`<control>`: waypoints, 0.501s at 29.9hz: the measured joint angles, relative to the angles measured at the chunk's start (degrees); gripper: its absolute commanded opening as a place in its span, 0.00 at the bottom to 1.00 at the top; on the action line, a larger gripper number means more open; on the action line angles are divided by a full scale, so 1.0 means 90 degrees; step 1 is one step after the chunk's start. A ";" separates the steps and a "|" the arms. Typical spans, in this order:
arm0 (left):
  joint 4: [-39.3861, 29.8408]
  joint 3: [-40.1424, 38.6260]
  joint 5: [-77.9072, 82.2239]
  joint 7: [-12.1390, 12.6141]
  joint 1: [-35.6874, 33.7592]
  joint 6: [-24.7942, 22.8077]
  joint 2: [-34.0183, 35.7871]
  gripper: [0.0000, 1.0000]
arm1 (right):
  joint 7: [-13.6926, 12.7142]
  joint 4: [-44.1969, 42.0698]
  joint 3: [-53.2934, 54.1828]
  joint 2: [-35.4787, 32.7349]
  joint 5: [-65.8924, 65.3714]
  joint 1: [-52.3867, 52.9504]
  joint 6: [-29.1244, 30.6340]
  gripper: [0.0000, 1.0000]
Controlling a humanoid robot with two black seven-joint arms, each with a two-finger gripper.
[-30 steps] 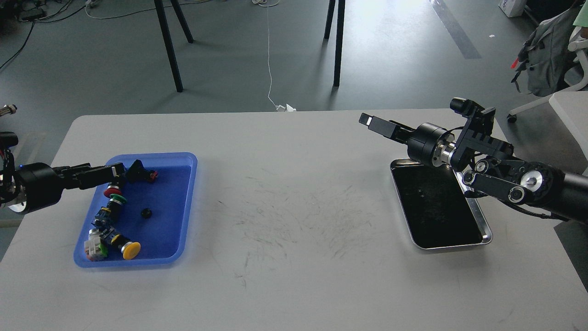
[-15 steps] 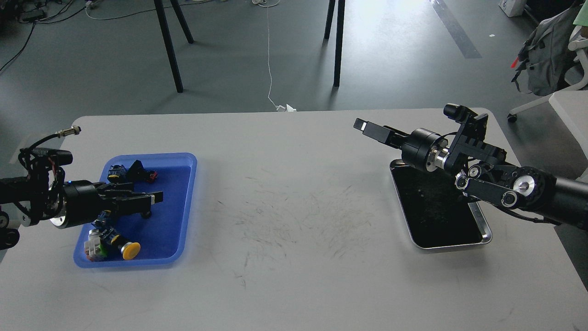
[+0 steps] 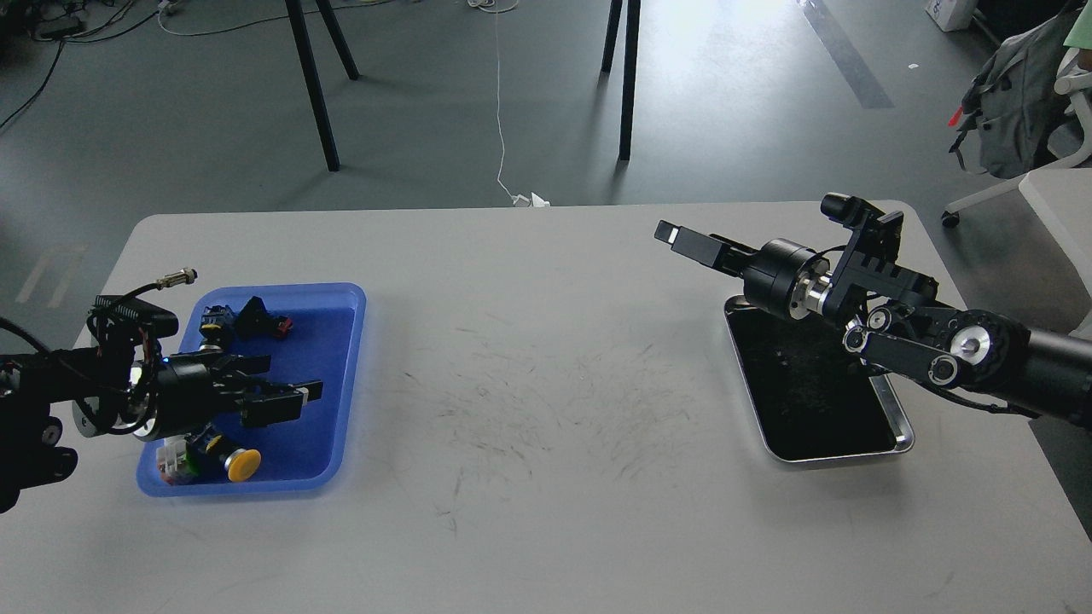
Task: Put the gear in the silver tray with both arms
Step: 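Lower the left gripper into the blue tray toward the parts, then close the left gripper on a small black gear in the blue tray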
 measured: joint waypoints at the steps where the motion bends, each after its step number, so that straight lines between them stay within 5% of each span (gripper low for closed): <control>1: 0.0057 0.0011 0.0003 0.0000 0.0040 0.0036 0.0001 0.98 | 0.0000 0.0000 -0.0001 0.0000 0.0000 0.0001 0.0000 0.94; 15: 0.0089 0.0075 -0.0170 0.0000 0.0223 0.0282 0.0062 0.98 | 0.0000 0.0000 -0.0008 0.0002 0.0000 -0.0031 0.0001 0.94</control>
